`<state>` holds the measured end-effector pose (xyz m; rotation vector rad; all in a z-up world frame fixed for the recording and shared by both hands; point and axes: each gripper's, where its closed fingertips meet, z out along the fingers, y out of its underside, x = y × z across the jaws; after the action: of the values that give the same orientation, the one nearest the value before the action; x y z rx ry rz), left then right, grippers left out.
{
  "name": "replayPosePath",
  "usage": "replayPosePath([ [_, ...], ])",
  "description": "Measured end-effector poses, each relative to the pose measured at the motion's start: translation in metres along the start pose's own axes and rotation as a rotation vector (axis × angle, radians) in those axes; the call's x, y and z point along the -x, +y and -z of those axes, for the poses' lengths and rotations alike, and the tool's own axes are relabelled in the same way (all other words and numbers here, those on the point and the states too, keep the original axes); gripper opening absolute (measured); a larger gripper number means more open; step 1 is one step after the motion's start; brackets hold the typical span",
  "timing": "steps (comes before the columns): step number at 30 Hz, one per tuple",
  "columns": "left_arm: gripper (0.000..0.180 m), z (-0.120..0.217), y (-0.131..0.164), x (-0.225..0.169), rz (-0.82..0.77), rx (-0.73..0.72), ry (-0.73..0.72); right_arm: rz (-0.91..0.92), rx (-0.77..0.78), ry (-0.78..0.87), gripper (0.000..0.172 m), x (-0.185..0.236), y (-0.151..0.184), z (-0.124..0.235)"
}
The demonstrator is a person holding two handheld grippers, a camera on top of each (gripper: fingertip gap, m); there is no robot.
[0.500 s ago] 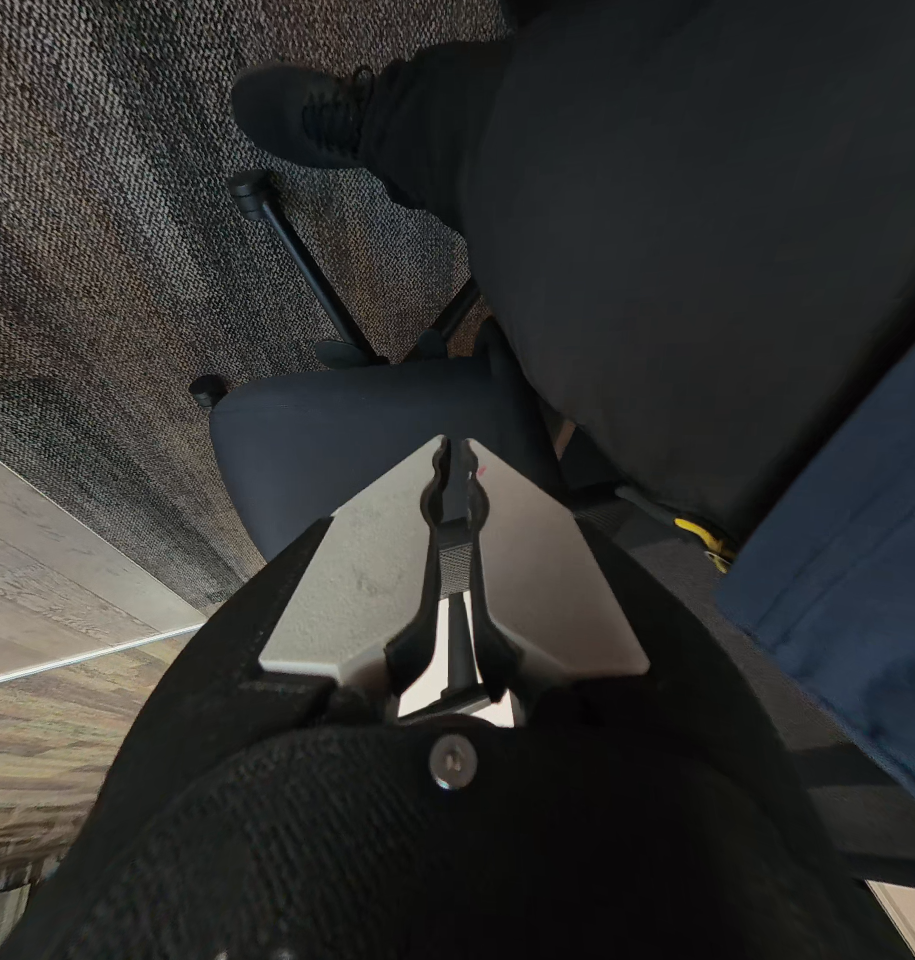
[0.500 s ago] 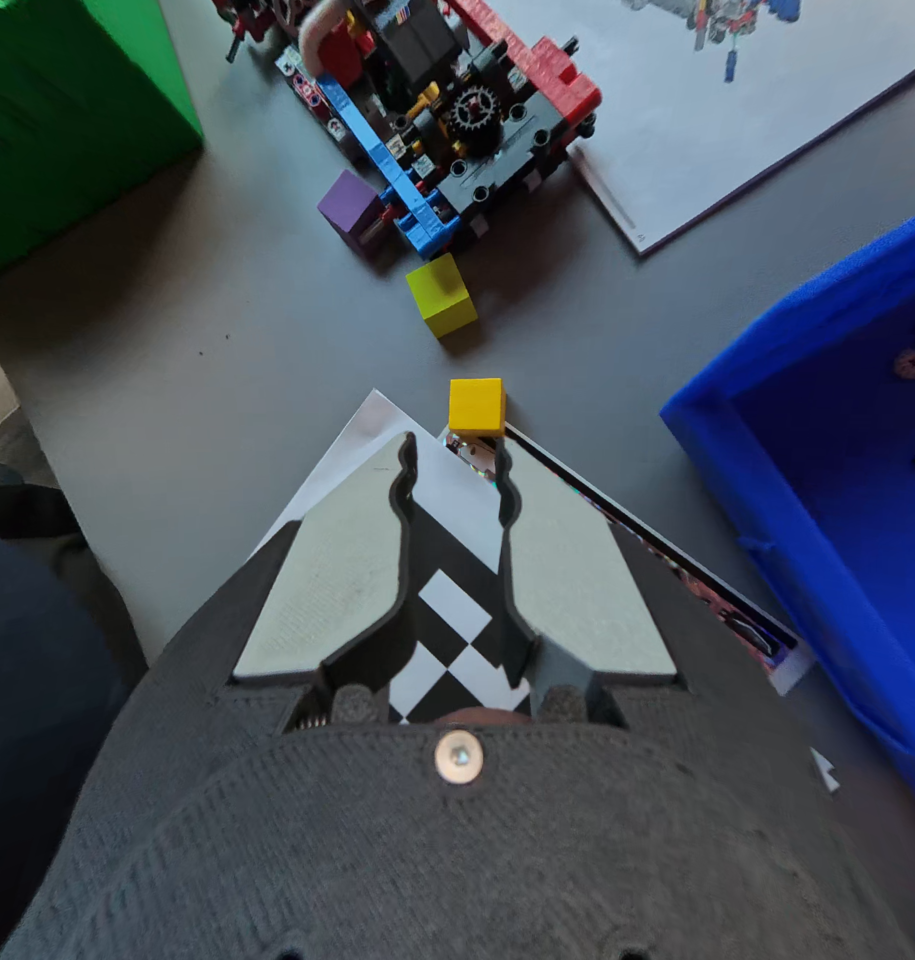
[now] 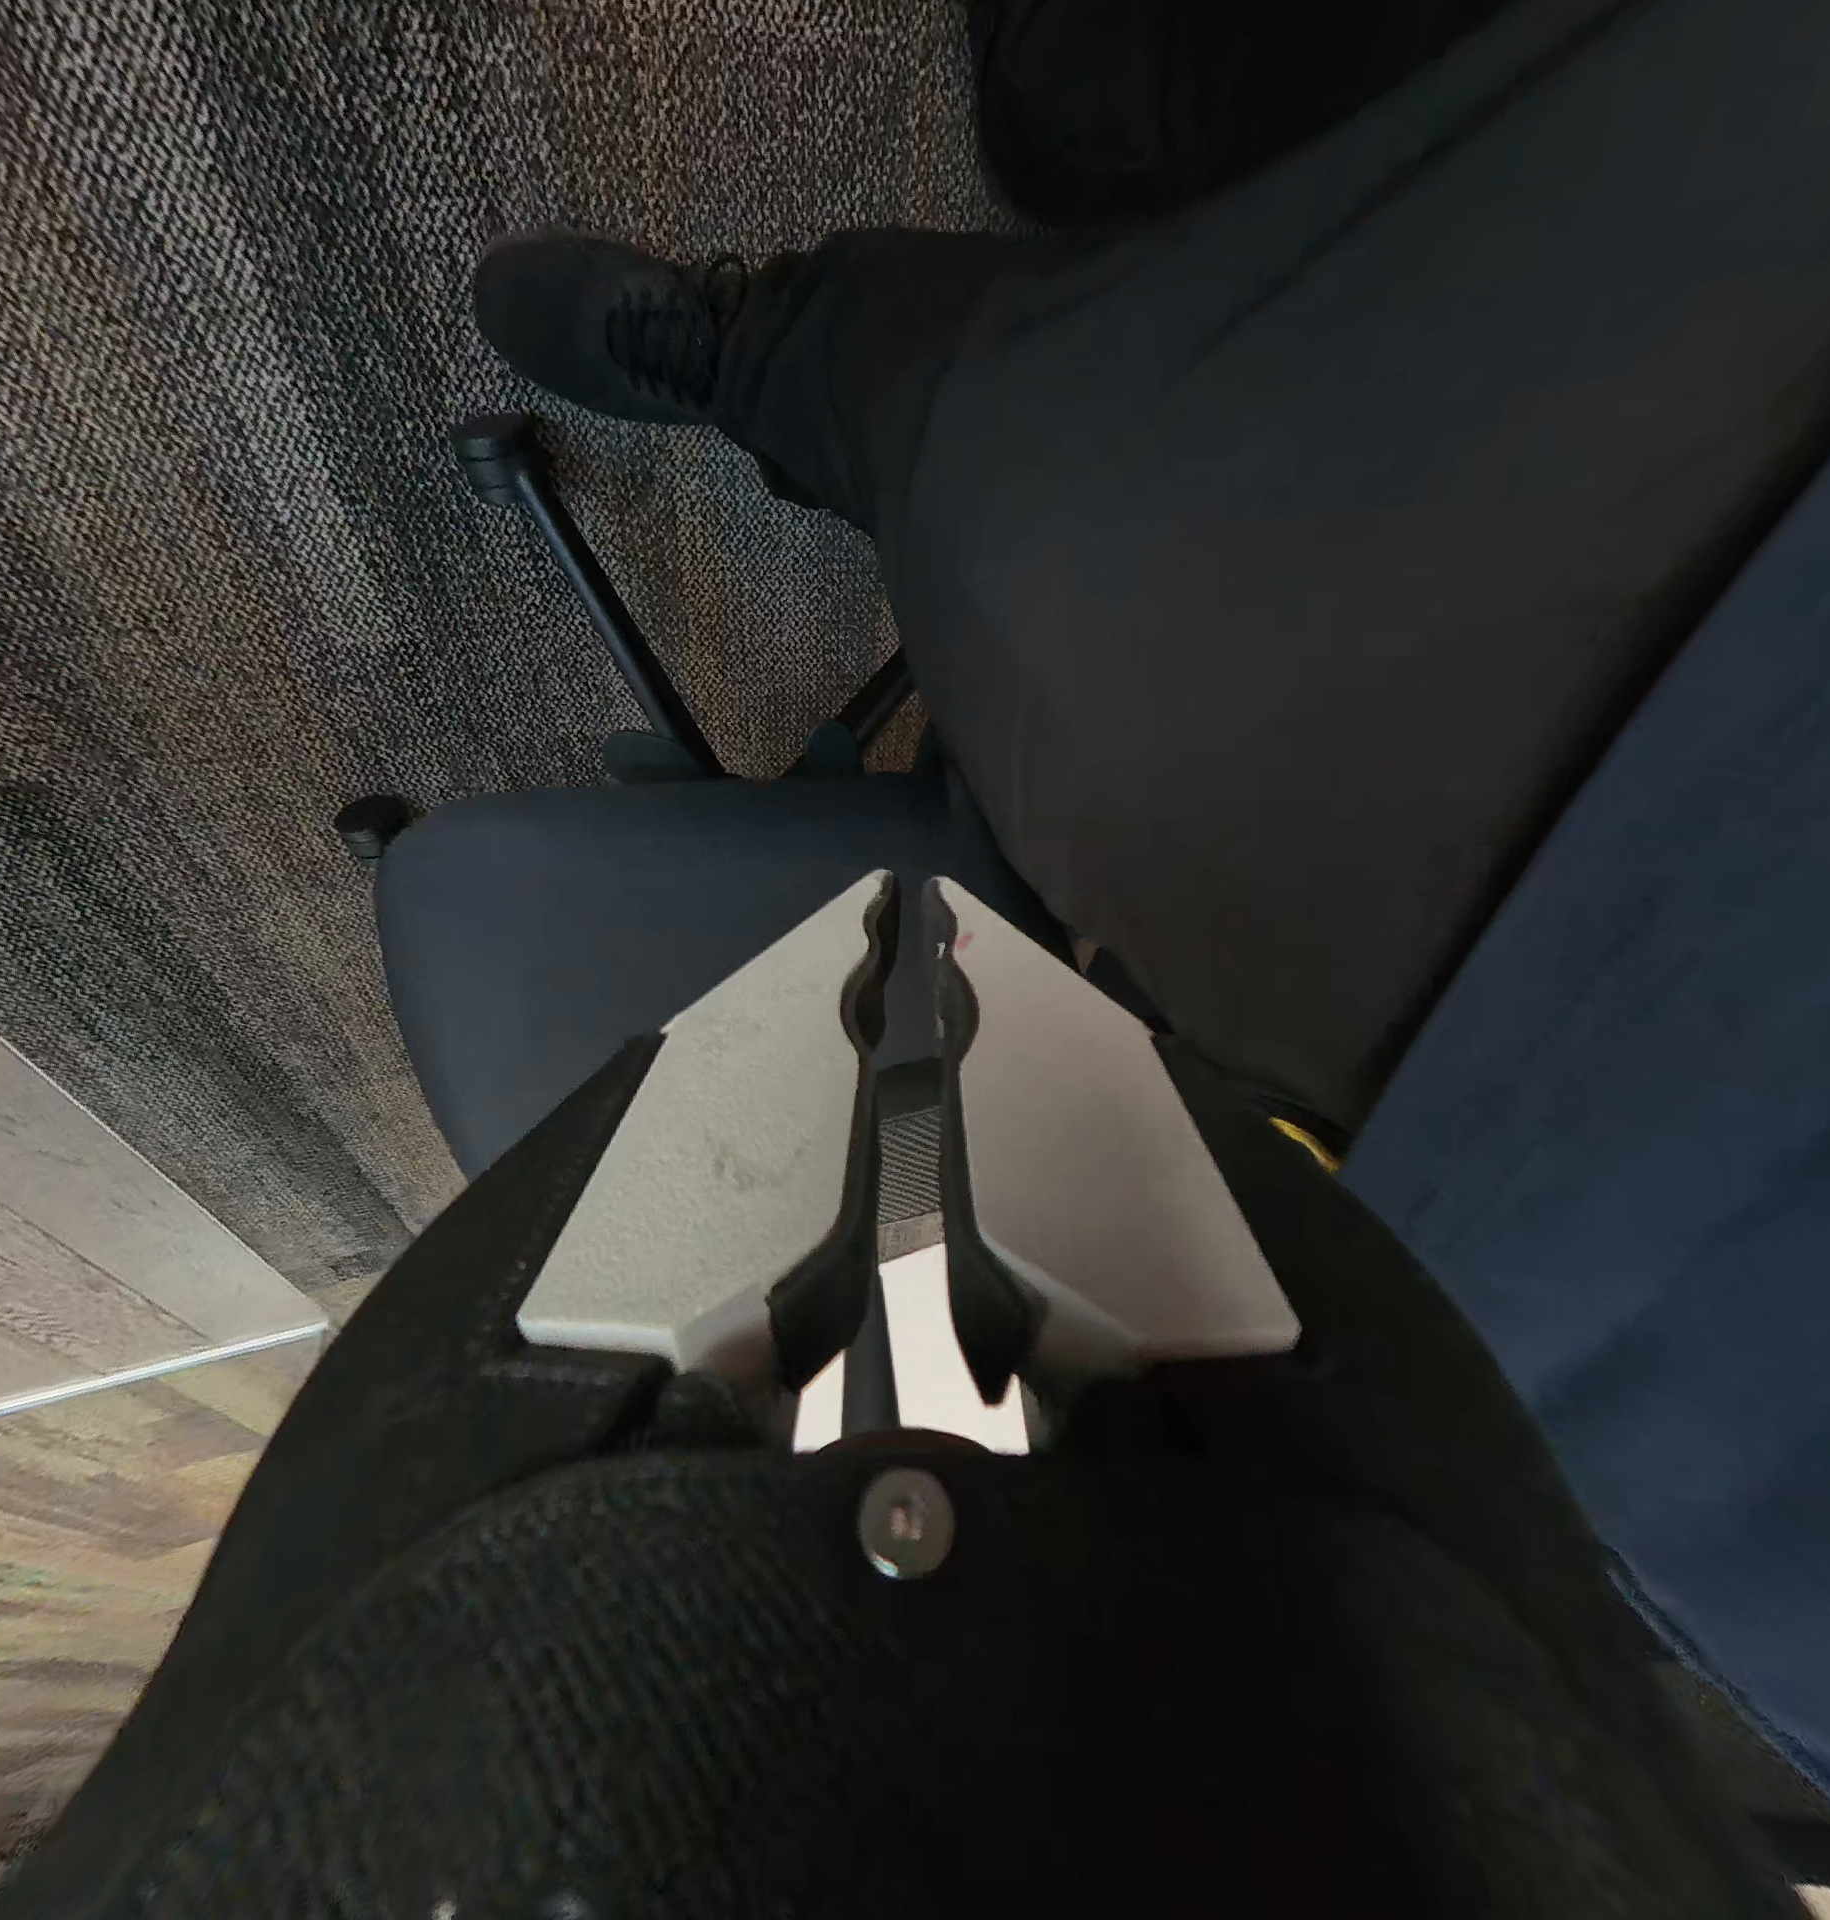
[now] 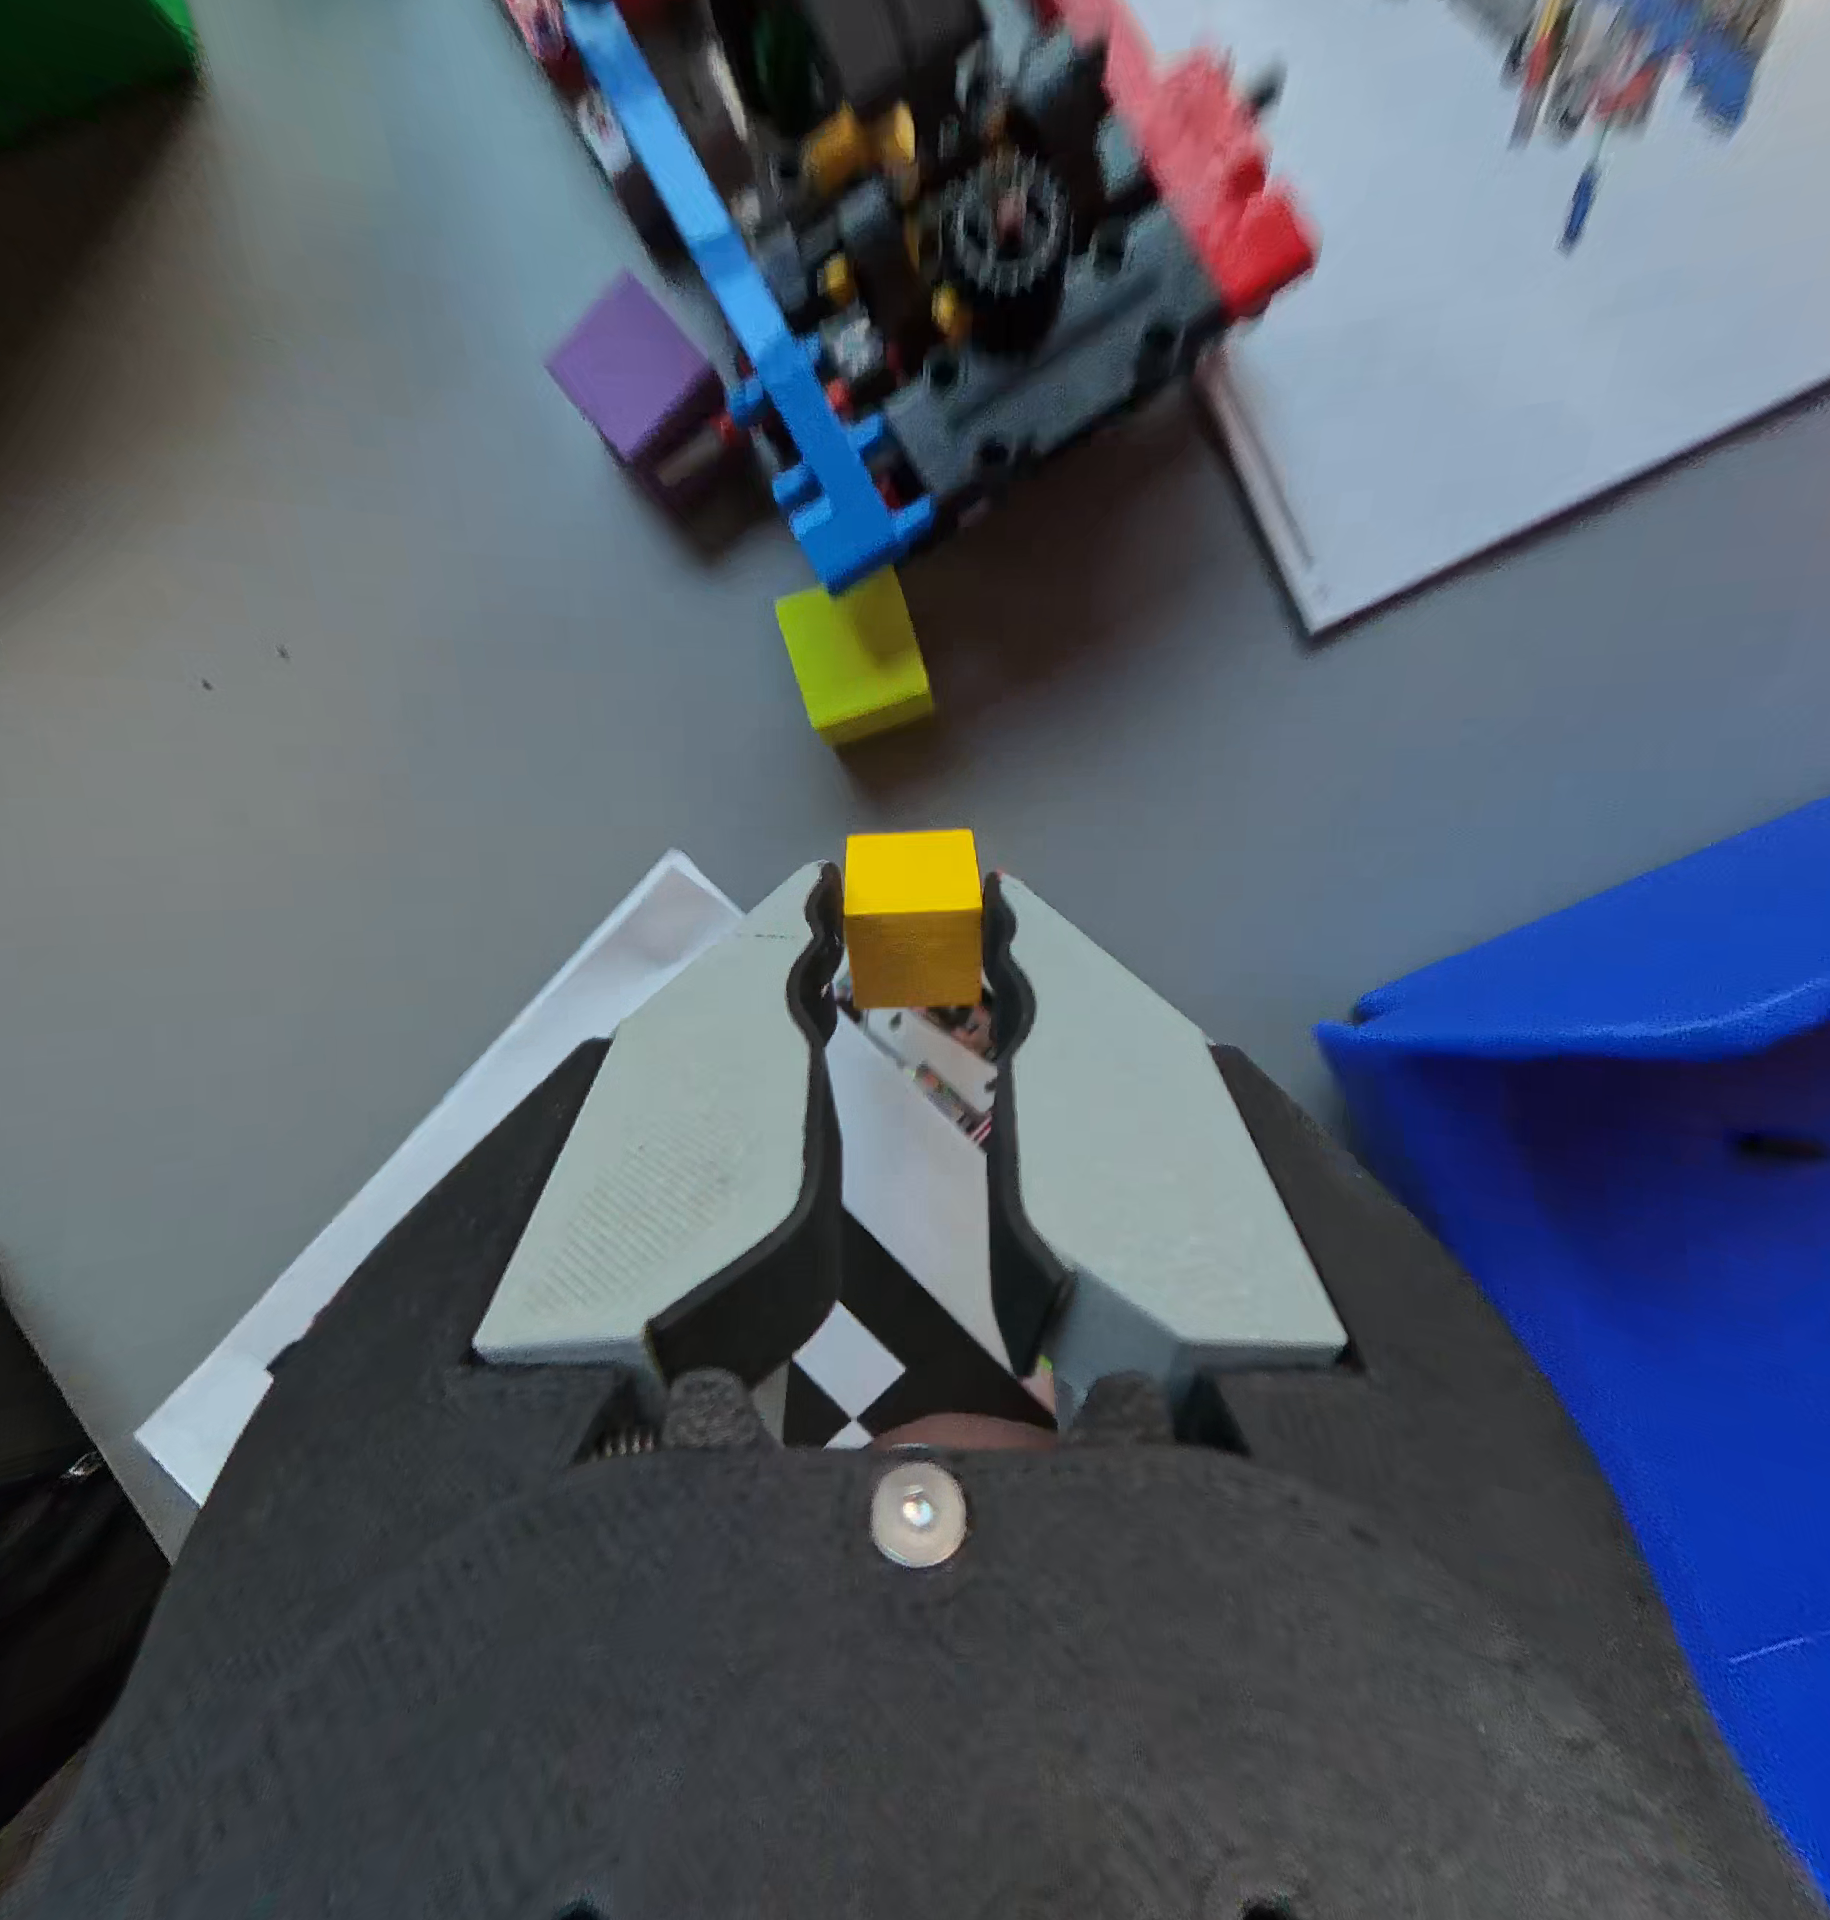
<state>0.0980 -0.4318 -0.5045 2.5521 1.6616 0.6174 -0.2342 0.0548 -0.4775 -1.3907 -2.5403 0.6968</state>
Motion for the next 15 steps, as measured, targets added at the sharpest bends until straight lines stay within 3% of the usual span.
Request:
replayPosePath([
  [5, 0.002, -0.011, 0.026, -0.002, 0.059, 0.013, 0.025, 0.081, -0.220, -0.076, 0.024, 0.002, -0.097, 0.042],
  [8, 0.002, -0.017, 0.042, -0.002, 0.082, 0.035, 0.029, 0.180, -0.262, -0.138, 0.024, 0.010, -0.153, 0.047],
  [11, 0.002, -0.020, 0.048, -0.003, 0.120, 0.019, 0.035, 0.302, -0.203, -0.134, 0.024, 0.014, -0.180, 0.027],
  [15, 0.002, -0.020, 0.048, -0.008, 0.160, -0.030, 0.042, 0.390, -0.125, -0.158, 0.024, 0.023, -0.190, 0.003],
])
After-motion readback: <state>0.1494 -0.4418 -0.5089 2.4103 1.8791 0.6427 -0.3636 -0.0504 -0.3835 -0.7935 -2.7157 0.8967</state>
